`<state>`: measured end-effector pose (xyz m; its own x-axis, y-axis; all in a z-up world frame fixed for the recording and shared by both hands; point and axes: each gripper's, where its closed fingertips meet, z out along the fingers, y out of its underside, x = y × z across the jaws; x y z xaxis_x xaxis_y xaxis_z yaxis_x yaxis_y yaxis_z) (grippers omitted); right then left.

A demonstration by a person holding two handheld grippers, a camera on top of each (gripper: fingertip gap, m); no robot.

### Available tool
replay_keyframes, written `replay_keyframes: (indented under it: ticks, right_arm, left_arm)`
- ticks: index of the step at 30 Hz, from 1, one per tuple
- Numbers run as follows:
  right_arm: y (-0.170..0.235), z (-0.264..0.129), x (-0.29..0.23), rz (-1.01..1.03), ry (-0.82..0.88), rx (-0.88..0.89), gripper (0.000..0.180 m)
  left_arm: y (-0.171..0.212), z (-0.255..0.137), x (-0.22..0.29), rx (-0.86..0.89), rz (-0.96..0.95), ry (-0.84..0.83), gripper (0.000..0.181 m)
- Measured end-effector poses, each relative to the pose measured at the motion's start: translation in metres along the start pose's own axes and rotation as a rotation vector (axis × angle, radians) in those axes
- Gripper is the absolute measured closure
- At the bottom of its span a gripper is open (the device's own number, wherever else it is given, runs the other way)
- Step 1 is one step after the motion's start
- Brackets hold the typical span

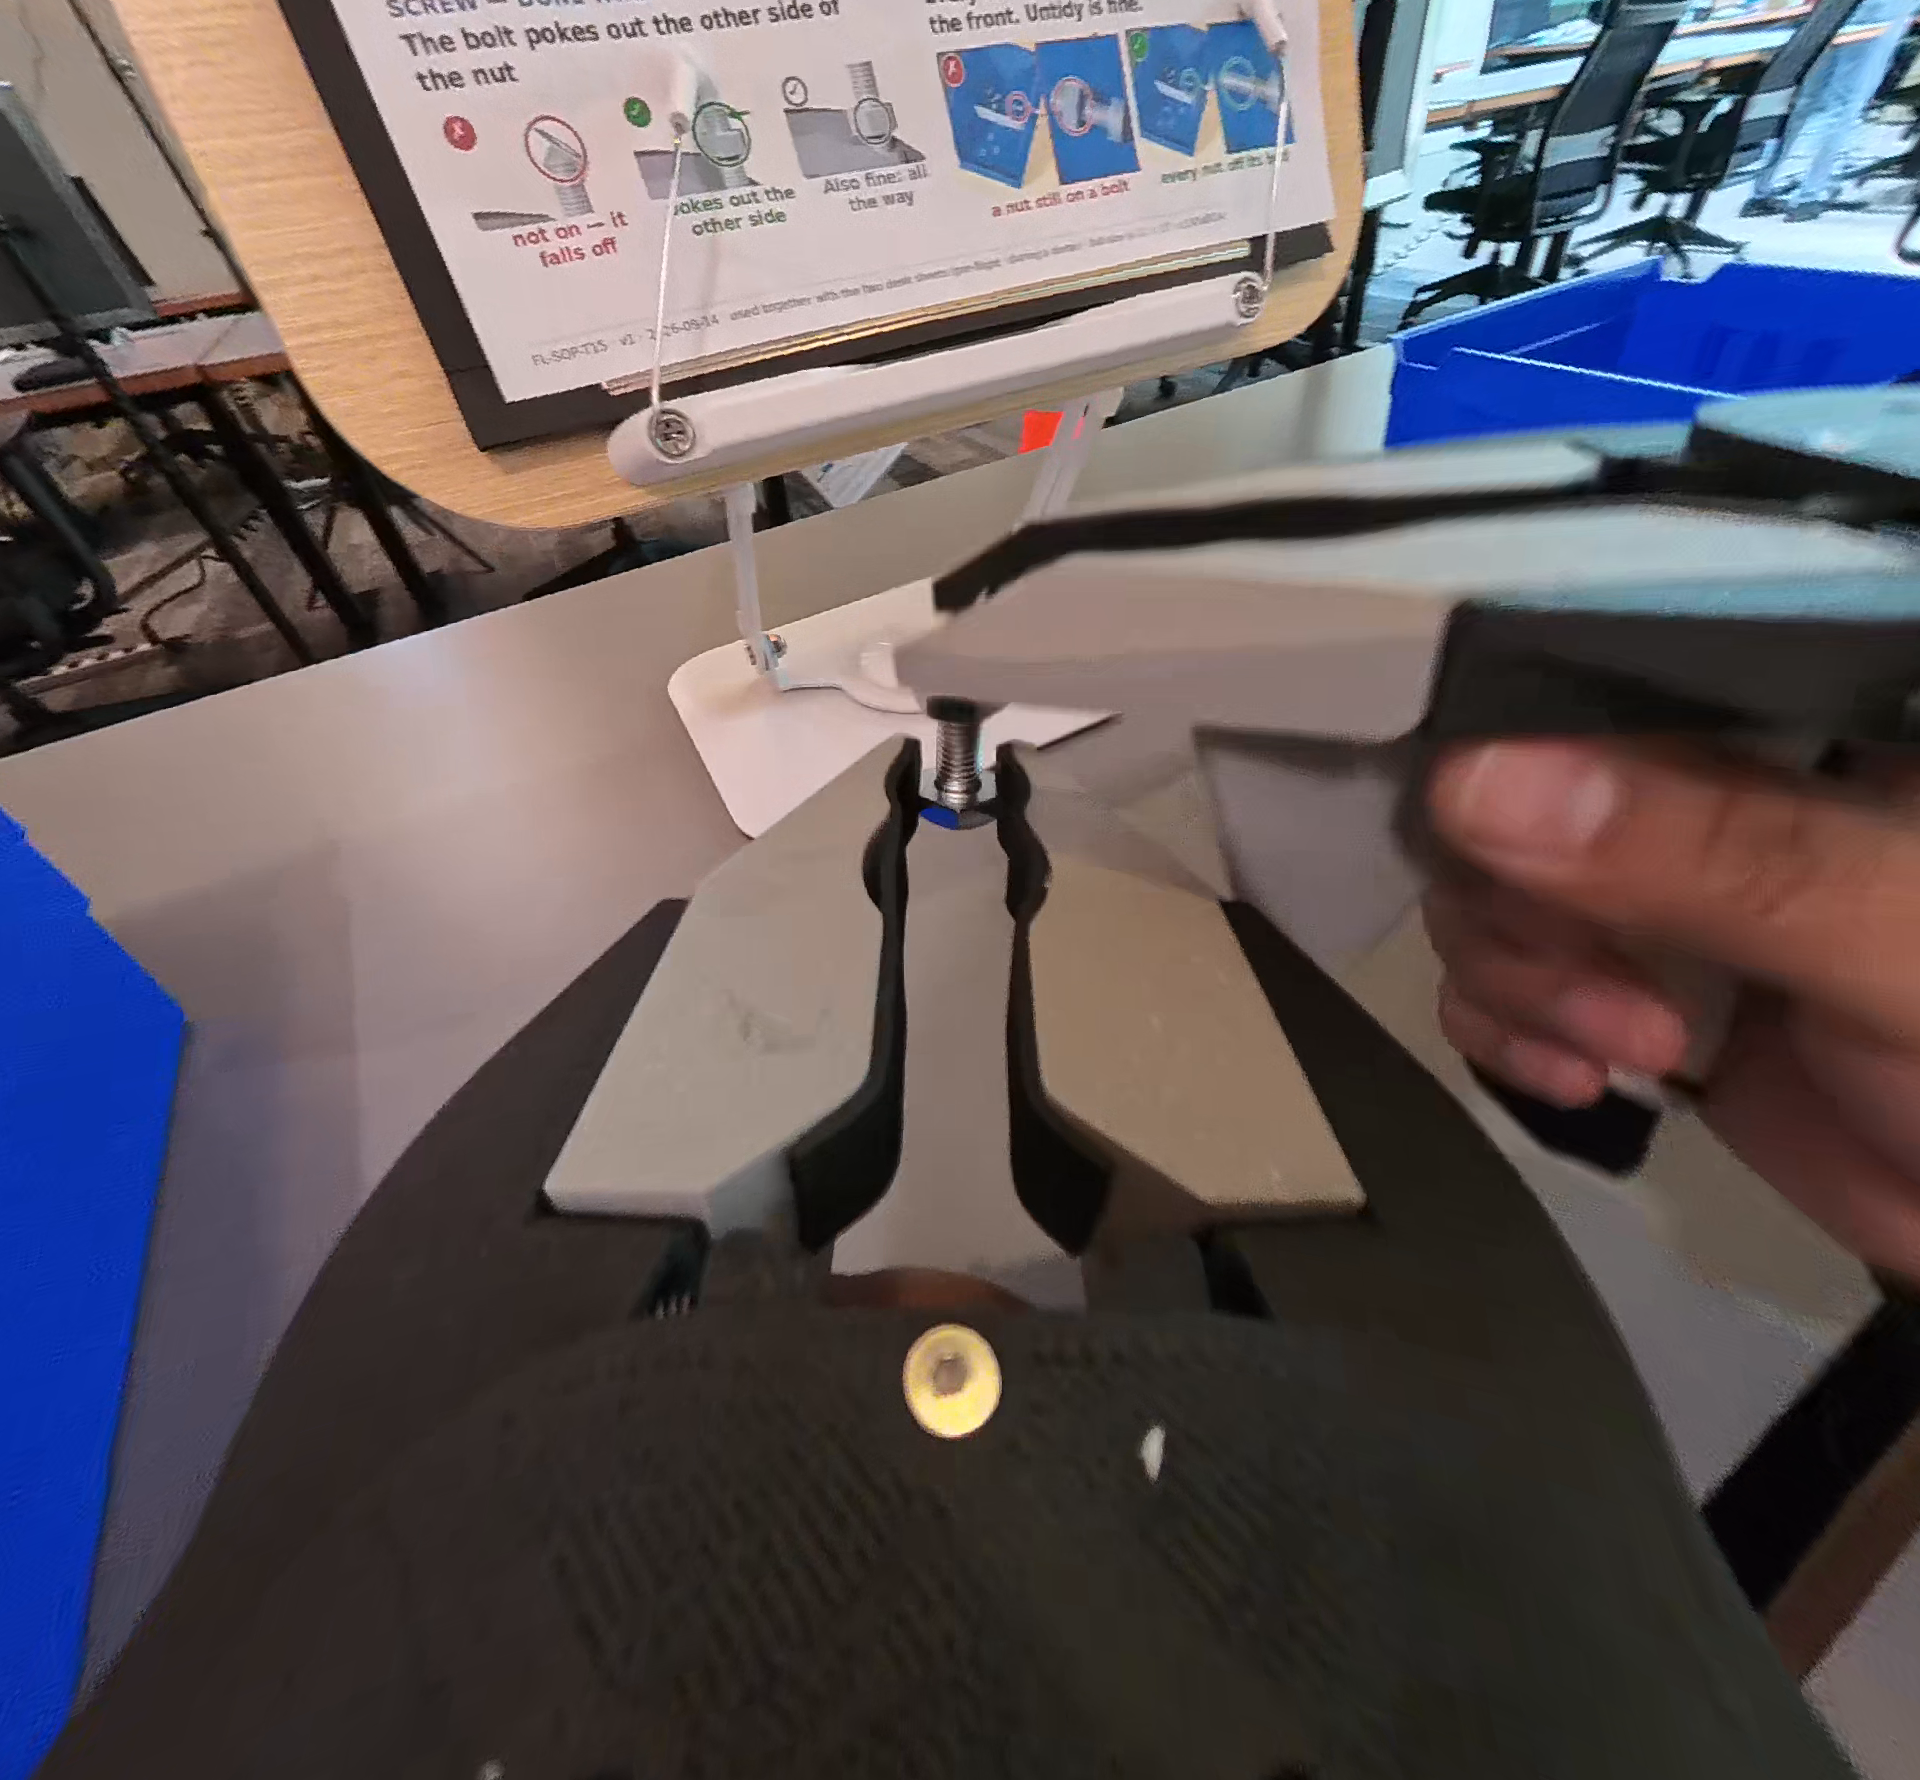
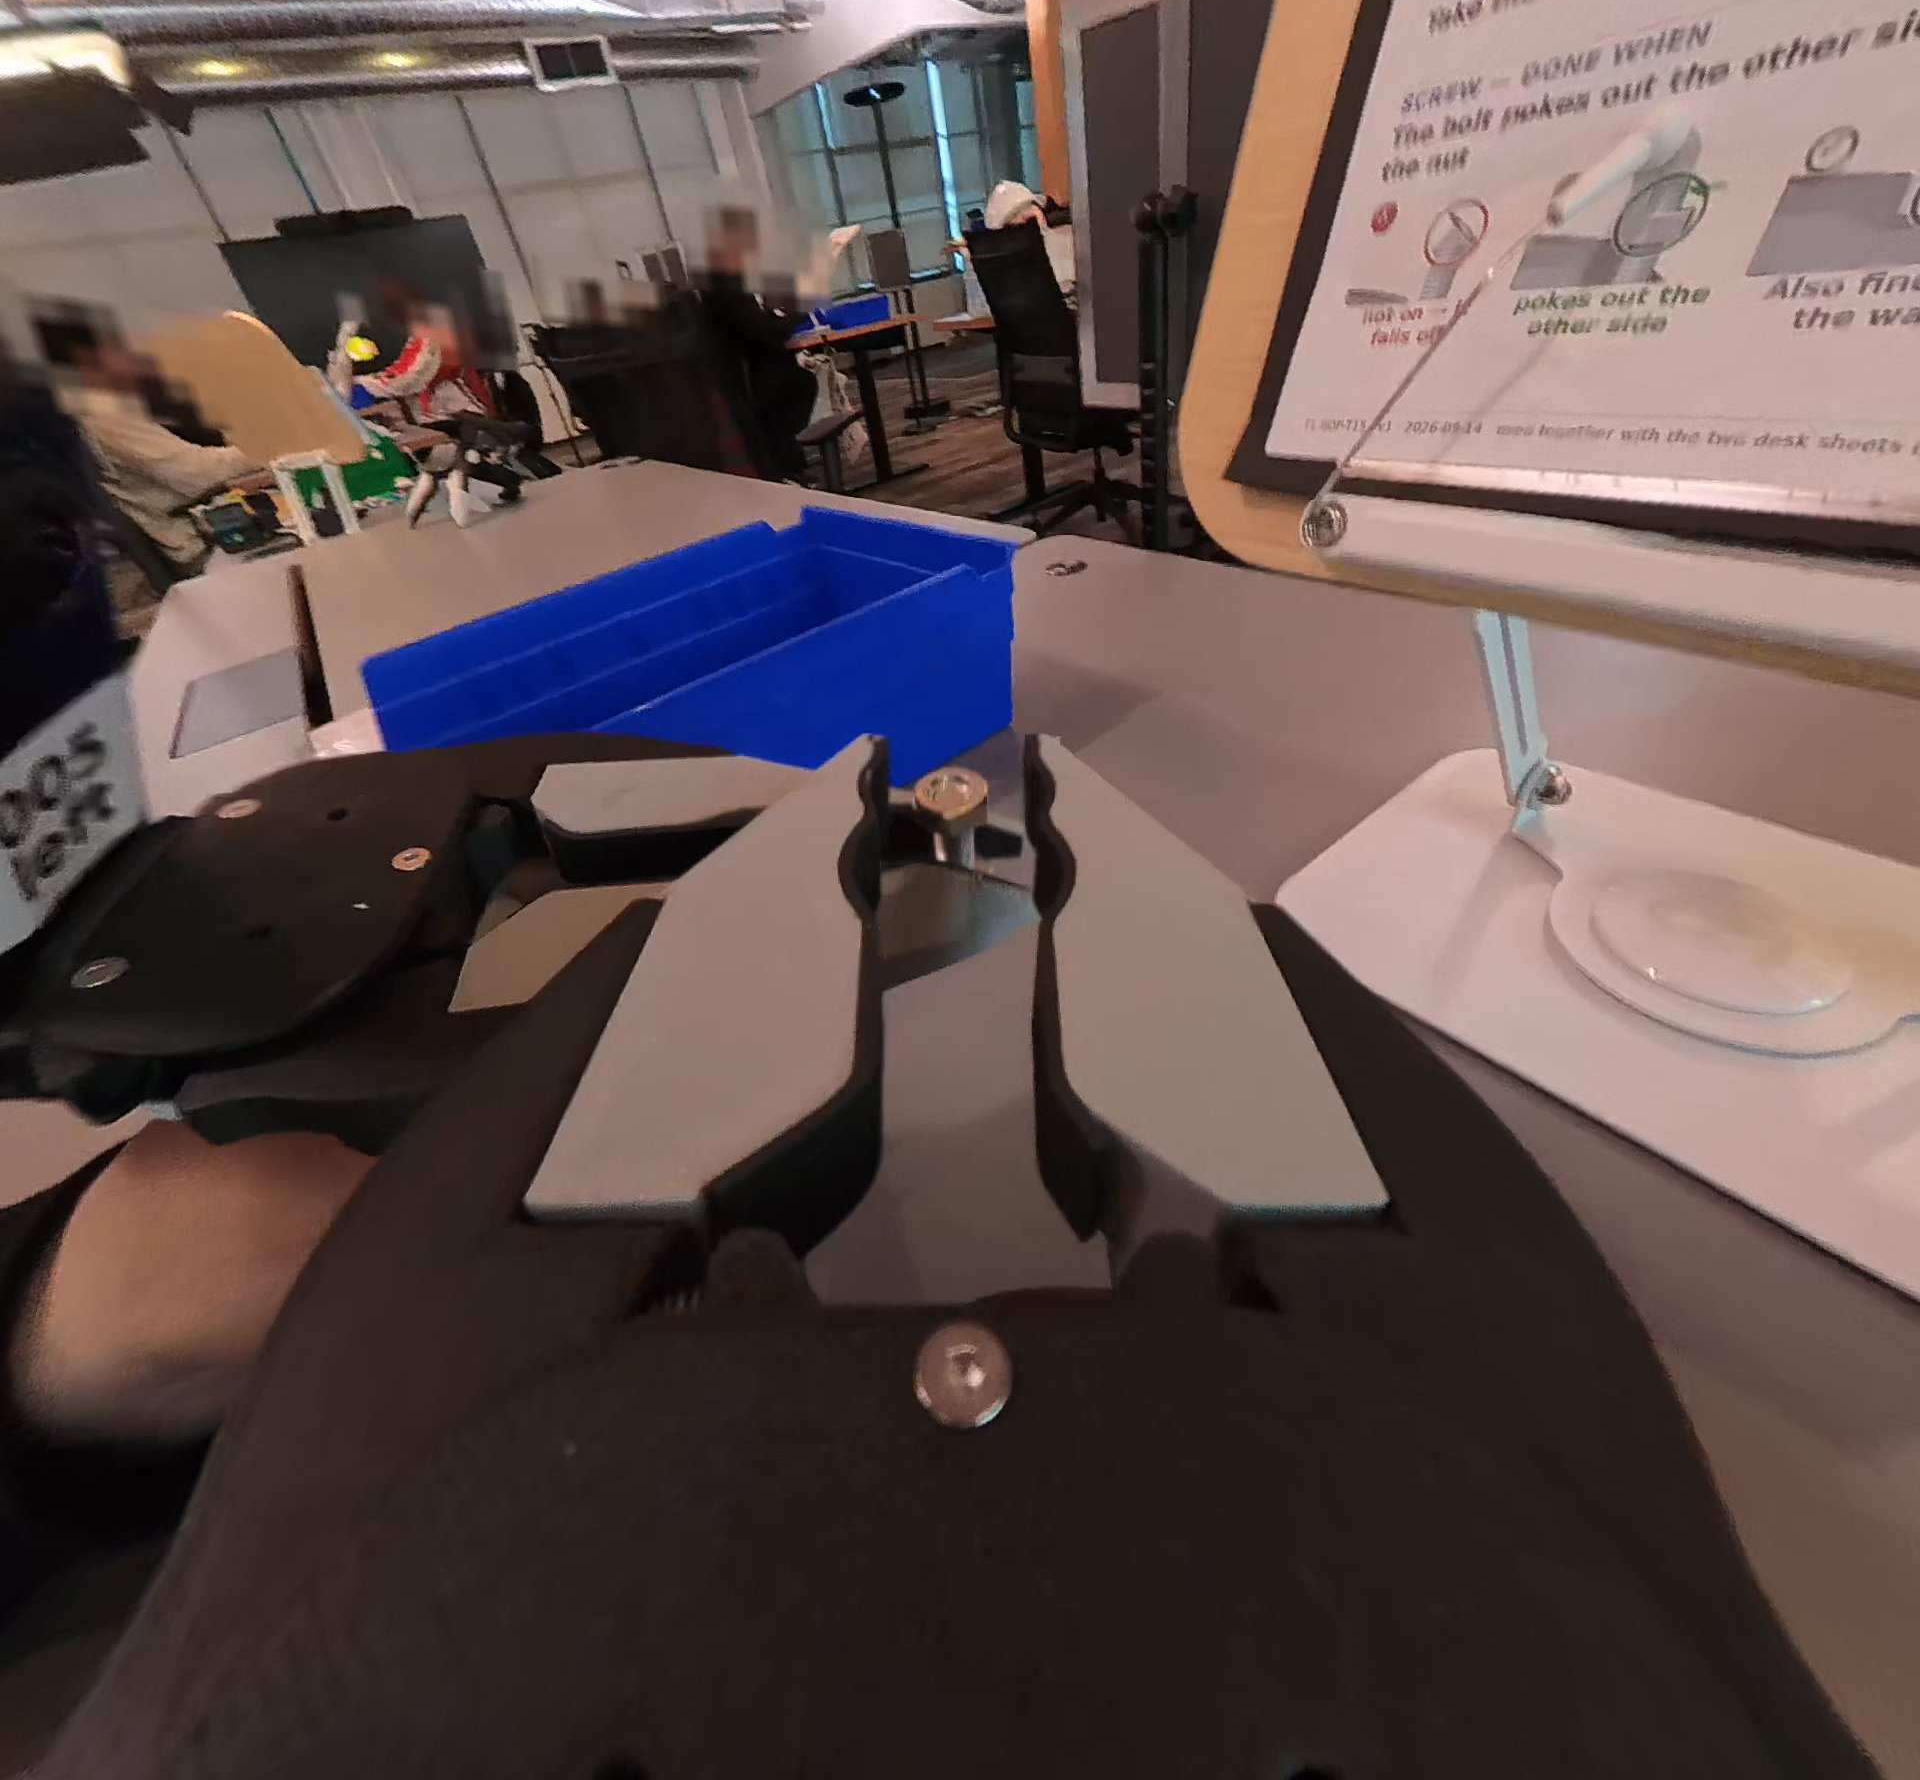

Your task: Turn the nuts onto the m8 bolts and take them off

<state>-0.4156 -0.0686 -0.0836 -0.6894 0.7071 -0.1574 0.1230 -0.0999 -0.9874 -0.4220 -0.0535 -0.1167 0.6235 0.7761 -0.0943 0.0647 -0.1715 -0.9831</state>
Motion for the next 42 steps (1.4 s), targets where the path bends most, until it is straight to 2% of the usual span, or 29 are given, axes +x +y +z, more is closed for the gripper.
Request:
replay_keyframes:
  ticks: [3,6,7,10,14,19,34,38,42]
  right_arm:
    - [-0.012,-0.011,-0.007,-0.024,-0.152,-0.023,0.15]
    - [-0.021,-0.033,-0.024,-0.033,-0.443,-0.084,0.16]
    - [-0.019,-0.039,-0.023,-0.033,-0.485,-0.118,0.16]
    - [-0.019,-0.047,-0.01,-0.084,-0.482,-0.125,0.159]
    - [-0.017,-0.052,-0.014,-0.074,-0.546,-0.14,0.16]
    - [-0.01,-0.058,-0.032,-0.054,-0.651,-0.166,0.164]
    - [-0.003,-0.064,-0.038,-0.039,-0.716,-0.201,0.155]
    - [-0.008,-0.072,-0.043,-0.048,-0.76,-0.185,0.166]
    - [-0.01,-0.062,-0.029,-0.047,-0.657,-0.177,0.162]
  left_arm:
    - [0.003,-0.004,0.009,0.001,-0.058,0.149,0.168]
    - [-0.001,-0.011,0.016,0.02,-0.179,0.34,0.168]
    - [-0.002,-0.013,0.015,0.021,-0.221,0.376,0.169]
    - [-0.01,-0.021,0.021,0.043,-0.289,0.503,0.169]
    - [-0.011,-0.033,0.044,0.016,-0.253,0.652,0.169]
    - [-0.011,-0.037,0.058,0.019,-0.174,0.688,0.168]
    - [-0.018,-0.041,0.057,0.04,-0.194,0.696,0.168]
    - [-0.017,-0.038,0.051,0.035,-0.216,0.674,0.168]
    - [-0.018,-0.038,0.052,0.039,-0.213,0.674,0.168]
